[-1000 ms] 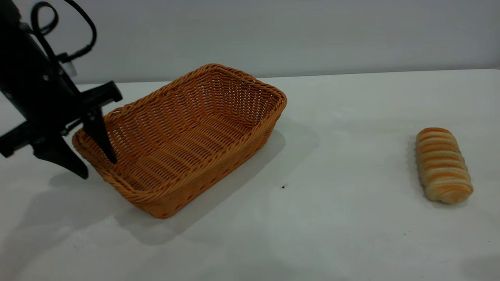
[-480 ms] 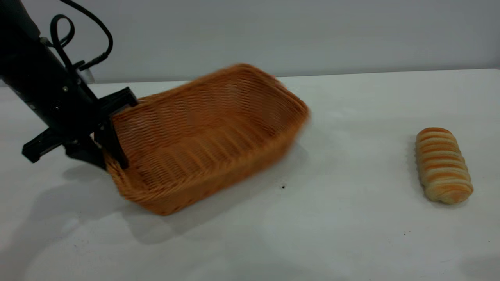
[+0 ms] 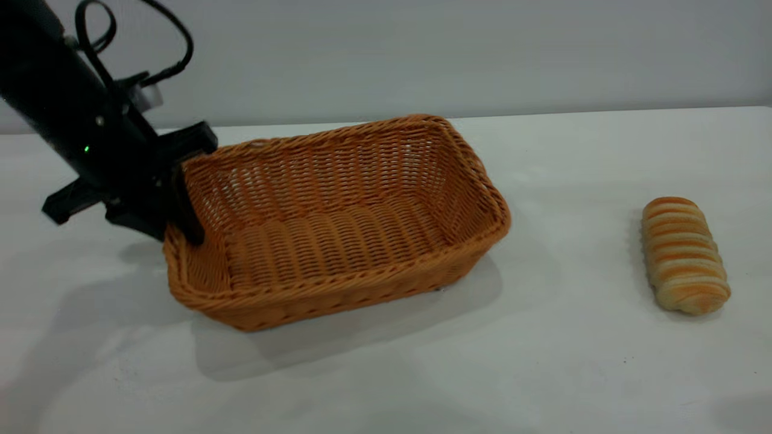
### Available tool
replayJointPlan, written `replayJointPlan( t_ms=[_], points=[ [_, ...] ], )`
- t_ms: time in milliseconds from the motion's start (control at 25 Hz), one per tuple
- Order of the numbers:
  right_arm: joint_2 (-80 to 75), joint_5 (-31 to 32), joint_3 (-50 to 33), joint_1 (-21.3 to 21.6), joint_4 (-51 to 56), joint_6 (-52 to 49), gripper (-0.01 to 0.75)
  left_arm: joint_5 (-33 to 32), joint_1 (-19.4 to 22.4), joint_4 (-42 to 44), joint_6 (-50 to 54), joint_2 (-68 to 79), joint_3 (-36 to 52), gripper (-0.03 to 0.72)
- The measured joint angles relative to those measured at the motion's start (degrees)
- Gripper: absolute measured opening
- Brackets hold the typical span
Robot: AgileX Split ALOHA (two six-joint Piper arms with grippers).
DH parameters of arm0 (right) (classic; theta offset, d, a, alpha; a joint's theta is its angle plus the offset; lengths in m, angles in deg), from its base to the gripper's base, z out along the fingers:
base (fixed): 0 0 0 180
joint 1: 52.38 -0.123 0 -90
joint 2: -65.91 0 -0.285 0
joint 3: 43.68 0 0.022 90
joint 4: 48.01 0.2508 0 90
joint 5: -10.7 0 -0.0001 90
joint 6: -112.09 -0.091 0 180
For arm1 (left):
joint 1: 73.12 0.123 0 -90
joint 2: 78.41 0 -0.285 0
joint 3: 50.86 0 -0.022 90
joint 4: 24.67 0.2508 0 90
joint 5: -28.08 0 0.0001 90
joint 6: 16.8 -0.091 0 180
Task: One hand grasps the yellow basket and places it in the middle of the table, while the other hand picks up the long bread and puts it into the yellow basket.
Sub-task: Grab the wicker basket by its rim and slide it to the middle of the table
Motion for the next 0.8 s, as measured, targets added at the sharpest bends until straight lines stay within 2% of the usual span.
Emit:
replayJointPlan(
  t_ms=[360,800],
  points=[
    [0.0,0.0,0.0,0.0,0.0,0.0,0.361,-2.98,-6.64,-1.26,-7.45,0.0,-1.88,0.122],
    [0.0,-0.28,0.0,0.0,-0.11,1.64,0.361,-3.32,-7.0,1.11,-7.85,0.0,-1.88,0.123]
  ],
)
